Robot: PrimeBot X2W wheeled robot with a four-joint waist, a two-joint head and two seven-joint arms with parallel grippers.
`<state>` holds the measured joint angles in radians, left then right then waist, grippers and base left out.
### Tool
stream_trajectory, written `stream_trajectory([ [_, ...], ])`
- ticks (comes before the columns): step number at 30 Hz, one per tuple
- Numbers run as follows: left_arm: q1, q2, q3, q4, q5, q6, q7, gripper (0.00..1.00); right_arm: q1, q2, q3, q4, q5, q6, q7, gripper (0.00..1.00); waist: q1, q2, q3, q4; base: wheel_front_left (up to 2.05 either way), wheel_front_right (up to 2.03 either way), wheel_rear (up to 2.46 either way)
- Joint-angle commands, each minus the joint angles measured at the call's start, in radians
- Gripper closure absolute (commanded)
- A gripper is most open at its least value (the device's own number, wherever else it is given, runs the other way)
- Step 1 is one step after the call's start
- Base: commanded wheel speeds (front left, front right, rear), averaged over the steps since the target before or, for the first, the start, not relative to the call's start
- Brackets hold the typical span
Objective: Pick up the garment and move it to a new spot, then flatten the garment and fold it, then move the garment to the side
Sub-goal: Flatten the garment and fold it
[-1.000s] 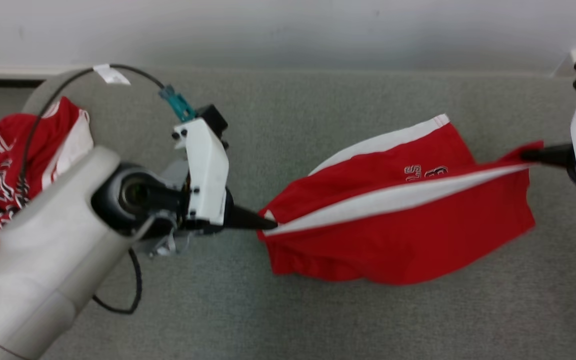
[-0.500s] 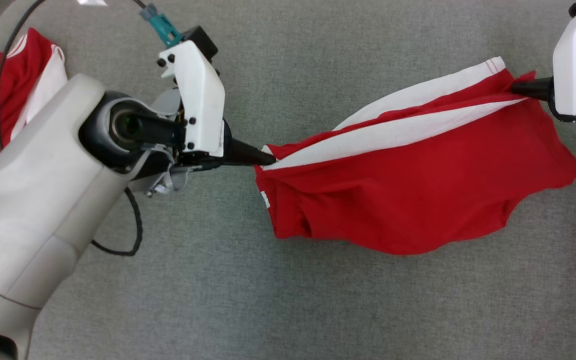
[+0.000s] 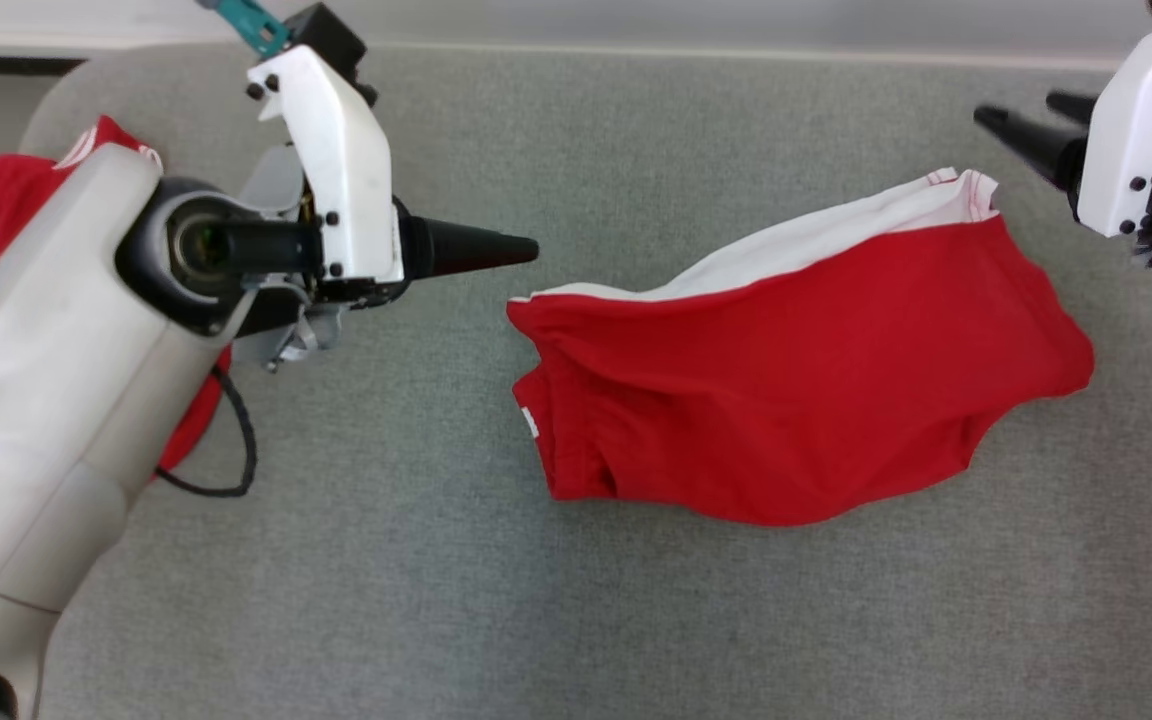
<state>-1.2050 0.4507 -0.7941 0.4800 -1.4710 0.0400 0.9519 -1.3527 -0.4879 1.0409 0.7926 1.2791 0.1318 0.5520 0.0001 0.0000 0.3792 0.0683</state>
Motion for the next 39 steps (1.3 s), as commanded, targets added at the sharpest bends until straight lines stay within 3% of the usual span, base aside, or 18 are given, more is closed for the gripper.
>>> stream_trajectory([
  [1,0.02,0.012,-0.007,-0.002,0.028,-0.024,-0.03,0.0,0.025,-0.012,-0.012,-0.017,-0.022,-0.002,-0.091,0.0,-0.0001,0.0,-0.039,-0.005,0.0,0.0,0.0],
  [5,0.061,0.017,-0.014,-0.016,0.112,-0.103,-0.179,0.0,0.101,-0.024,-0.035,-0.051,-0.078,-0.002,-0.395,0.0,-0.0001,0.0,-0.101,-0.003,0.0,0.0,0.0],
  [7,0.082,0.021,-0.003,-0.024,0.18,-0.12,-0.324,0.0,0.143,-0.033,-0.041,-0.053,-0.097,-0.002,-0.519,0.0,-0.0001,0.0,-0.129,-0.001,0.0,0.0,0.0],
  [11,0.17,0.01,0.015,-0.033,0.355,-0.07,-0.694,0.0,0.242,-0.027,-0.067,-0.007,-0.131,-0.002,-0.732,0.0,-0.0001,0.0,-0.168,0.002,0.0,0.0,0.0],
  [14,0.251,0.002,0.021,-0.078,0.417,-0.04,-0.869,0.0,0.31,-0.021,-0.09,0.035,-0.132,-0.002,-0.793,0.0,-0.0001,0.0,-0.183,0.016,0.0,0.0,0.0],
  [21,0.431,0.013,0.026,-0.19,0.535,0.056,-1.149,0.0,0.422,0.012,-0.123,0.157,-0.134,-0.002,-0.815,0.0,-0.0001,0.0,-0.187,0.065,0.0,0.0,0.0],
  [26,0.525,0.02,0.033,-0.237,0.595,0.106,-1.204,0.0,0.456,0.042,-0.117,0.231,-0.094,-0.002,-0.744,0.0,-0.0001,0.0,-0.188,0.097,0.0,0.0,0.0],
  [27,0.56,0.023,0.049,-0.262,0.657,0.138,-1.214,0.0,0.464,0.042,-0.107,0.272,-0.09,-0.002,-0.696,0.0,-0.0001,0.0,-0.192,0.116,0.0,0.0,0.0],
  [29,0.61,0.0,0.076,-0.292,0.682,0.16,-1.216,0.0,0.473,0.048,-0.105,0.304,-0.07,-0.002,-0.656,0.0,-0.0001,0.0,-0.192,0.135,0.0,0.0,0.0],
  [32,0.683,-0.016,0.127,-0.32,0.719,0.169,-1.216,0.0,0.489,0.053,-0.099,0.347,-0.05,-0.002,-0.592,0.0,-0.0001,0.0,-0.193,0.163,0.0,0.0,0.0],
  [39,0.802,-0.069,0.202,-0.33,0.761,0.143,-1.216,0.0,0.517,0.06,-0.102,0.389,0.0,-0.002,-0.462,0.0,-0.0001,0.0,-0.199,0.2,0.0,0.0,0.0],
])
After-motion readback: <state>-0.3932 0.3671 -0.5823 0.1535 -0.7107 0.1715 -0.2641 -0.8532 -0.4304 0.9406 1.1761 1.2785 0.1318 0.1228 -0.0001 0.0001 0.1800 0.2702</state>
